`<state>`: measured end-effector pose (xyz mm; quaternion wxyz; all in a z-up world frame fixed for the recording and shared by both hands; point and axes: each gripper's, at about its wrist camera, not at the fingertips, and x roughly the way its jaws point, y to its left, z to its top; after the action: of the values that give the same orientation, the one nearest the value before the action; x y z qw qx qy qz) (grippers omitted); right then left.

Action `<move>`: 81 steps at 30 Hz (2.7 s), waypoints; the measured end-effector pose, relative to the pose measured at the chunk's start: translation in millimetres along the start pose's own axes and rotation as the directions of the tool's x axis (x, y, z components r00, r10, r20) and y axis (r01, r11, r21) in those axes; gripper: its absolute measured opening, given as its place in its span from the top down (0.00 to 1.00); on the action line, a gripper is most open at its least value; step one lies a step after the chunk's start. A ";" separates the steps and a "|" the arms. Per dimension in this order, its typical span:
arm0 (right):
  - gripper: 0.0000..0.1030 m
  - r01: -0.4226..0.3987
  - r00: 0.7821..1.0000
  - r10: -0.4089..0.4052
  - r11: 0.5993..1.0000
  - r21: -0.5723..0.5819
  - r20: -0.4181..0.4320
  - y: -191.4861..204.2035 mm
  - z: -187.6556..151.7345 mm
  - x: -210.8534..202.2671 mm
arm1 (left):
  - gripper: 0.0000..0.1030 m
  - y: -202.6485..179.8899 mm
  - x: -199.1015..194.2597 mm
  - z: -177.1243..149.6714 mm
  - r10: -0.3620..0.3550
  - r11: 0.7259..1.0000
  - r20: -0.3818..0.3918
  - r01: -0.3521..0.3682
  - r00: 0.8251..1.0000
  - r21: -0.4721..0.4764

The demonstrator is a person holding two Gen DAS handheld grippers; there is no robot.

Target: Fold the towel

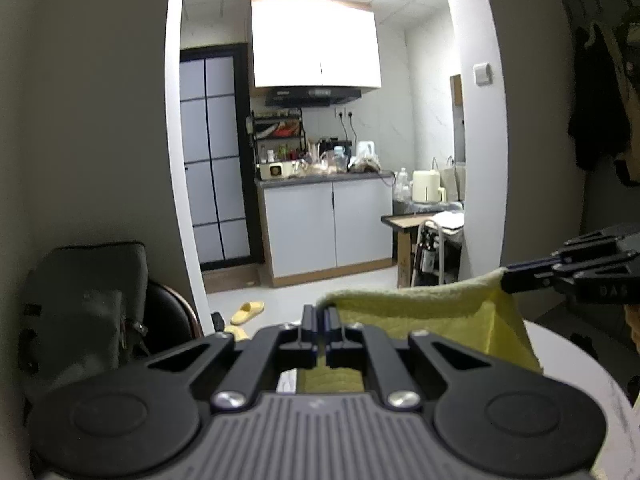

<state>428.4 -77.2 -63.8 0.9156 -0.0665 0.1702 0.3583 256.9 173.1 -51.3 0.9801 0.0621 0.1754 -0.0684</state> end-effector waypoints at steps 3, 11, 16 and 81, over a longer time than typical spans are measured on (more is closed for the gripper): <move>0.97 -0.013 1.000 0.013 1.000 0.009 -0.025 -7.6 -3.6 15.7 | 0.97 12.6 52.3 13.9 0.003 1.000 -0.026 -0.003 1.000 -0.009; 0.97 -0.042 0.993 0.045 0.999 0.028 -0.112 -24.7 -8.6 65.5 | 0.96 33.4 130.2 22.1 0.029 0.999 -0.087 -0.031 0.996 -0.020; 0.97 -0.056 0.988 0.060 0.998 0.030 -0.144 -32.8 -9.6 89.6 | 0.96 42.4 160.7 19.1 0.043 0.999 -0.127 -0.046 0.991 -0.019; 0.93 -0.186 0.936 0.155 0.980 -0.070 -0.317 39.4 -48.8 103.5 | 0.58 -20.9 61.1 -48.3 0.134 0.971 -0.268 -0.180 0.954 -0.155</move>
<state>459.7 5.4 -146.5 0.8385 -0.1519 0.2990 0.4295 294.2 152.7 -119.8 0.9533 -0.0037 0.3001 0.0347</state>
